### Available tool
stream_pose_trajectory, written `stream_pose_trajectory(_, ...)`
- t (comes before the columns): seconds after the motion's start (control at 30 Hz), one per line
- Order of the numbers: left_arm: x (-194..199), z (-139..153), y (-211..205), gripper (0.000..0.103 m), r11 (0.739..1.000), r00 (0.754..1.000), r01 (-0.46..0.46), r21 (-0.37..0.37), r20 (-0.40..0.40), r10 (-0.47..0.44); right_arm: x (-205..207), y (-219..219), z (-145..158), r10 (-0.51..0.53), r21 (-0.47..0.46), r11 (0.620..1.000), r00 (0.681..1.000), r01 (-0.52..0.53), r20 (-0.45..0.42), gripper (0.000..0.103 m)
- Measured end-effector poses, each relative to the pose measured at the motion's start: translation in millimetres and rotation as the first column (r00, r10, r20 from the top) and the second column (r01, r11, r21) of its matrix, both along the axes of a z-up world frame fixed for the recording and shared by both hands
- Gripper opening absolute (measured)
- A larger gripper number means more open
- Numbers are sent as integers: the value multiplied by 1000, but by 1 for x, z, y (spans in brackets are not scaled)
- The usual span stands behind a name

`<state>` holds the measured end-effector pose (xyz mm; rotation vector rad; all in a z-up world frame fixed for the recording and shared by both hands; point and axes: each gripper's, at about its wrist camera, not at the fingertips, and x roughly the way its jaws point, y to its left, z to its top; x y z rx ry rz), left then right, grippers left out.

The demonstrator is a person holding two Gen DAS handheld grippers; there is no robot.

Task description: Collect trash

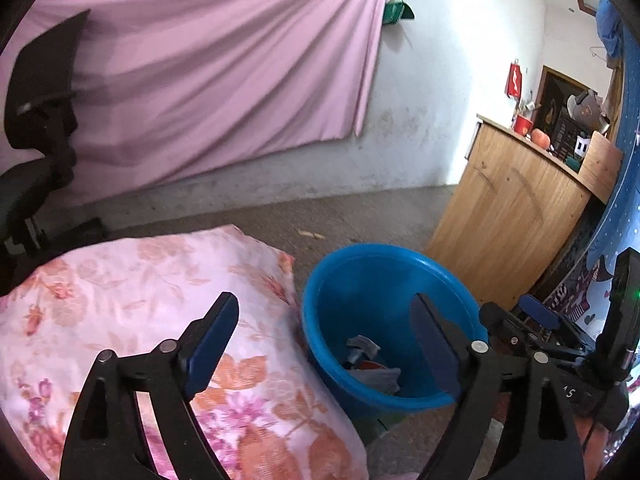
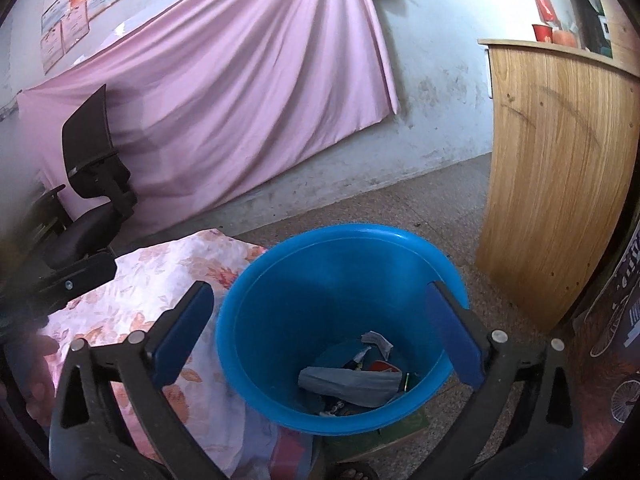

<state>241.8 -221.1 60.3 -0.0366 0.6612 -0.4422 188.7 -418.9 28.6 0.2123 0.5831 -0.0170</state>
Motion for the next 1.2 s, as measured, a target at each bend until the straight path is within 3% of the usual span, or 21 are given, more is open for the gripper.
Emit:
stream_pose_trajectory(0.07, -5, 2, 6, 96, 1000, 1000, -24, 1, 19, 24, -3, 5, 4, 5, 0, 1000, 1000, -5, 7, 103)
stream_pose_trajectory(0.33, -23, 19, 35, 97, 994, 992, -93, -51, 77, 96, -22, 20, 27, 10, -25, 1000, 999, -9, 47, 103)
stream_pose_trajectory(0.7, -59, 39, 76, 98, 989, 979, -130, -68, 148, 139, -53, 48, 60, 35, -72, 997, 995, -28, 97, 103)
stream_pose_trajectory(1.2, -132, 58, 139, 101, 971, 941, -229, -65, 242, 238, -109, 88, 92, 30, -88, 996, 981, -13, 191, 103)
